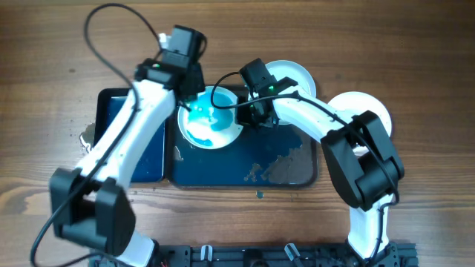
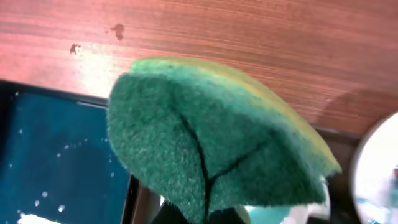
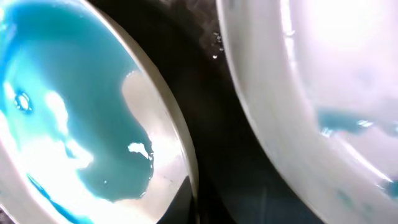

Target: Clean dirty plates on tray and stack at the side

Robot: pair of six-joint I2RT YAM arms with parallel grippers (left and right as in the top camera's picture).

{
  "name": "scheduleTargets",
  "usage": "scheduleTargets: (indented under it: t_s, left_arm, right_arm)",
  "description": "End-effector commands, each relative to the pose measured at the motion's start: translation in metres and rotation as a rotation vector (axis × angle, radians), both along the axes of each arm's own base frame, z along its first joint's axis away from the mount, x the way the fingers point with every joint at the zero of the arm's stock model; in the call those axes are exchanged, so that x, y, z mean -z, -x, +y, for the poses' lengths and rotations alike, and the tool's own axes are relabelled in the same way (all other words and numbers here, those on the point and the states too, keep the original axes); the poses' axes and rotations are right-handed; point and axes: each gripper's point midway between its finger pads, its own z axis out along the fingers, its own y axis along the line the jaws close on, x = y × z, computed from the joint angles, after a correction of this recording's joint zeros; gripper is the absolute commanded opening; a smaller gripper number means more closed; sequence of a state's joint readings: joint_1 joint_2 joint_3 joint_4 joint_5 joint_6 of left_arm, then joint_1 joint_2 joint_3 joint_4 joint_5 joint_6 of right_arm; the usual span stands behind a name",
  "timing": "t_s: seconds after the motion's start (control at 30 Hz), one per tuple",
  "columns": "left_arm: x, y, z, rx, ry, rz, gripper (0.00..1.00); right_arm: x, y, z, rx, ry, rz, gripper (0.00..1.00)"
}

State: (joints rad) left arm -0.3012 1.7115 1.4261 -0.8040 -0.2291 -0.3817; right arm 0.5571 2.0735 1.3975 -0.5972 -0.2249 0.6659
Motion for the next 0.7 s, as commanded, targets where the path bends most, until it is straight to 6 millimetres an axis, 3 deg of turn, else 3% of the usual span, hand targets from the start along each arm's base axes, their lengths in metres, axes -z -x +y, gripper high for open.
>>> scheduleTargets:
  t_s: [0.0,0.13,0.37,0.6,0.67]
  left_arm:
    - [0.001,0.002,0.02,-0.054,0.138,0.046,0.04]
    - [0.002,0.002,0.039,-0.096,0.198,0.065,0.04]
    - [0.002,0.002,0.04,-0.098,0.24,0.071,0.04]
    - [0.002,0.003,0.04,-0.098,0.24,0.074,0.04]
    - [0.002,0.003,0.04,-0.098,0.24,0.074,0.04]
  right_arm:
    - [-0.055,-0.012,-0.009,-0.057,0.096,-0.209,0.04]
    - [-0.103,-0.01,-0.023,-0.108,0.347,-0.448,0.05]
    - [-0.178,0.023,-0.03,-0.144,0.913,-0.858,0.04]
    - [-0.253,0.046,-0.028,-0.017,1.202,-1.189,0.04]
    - [-0.254,0.048,-0.021,-0.074,1.229,-1.186,0.04]
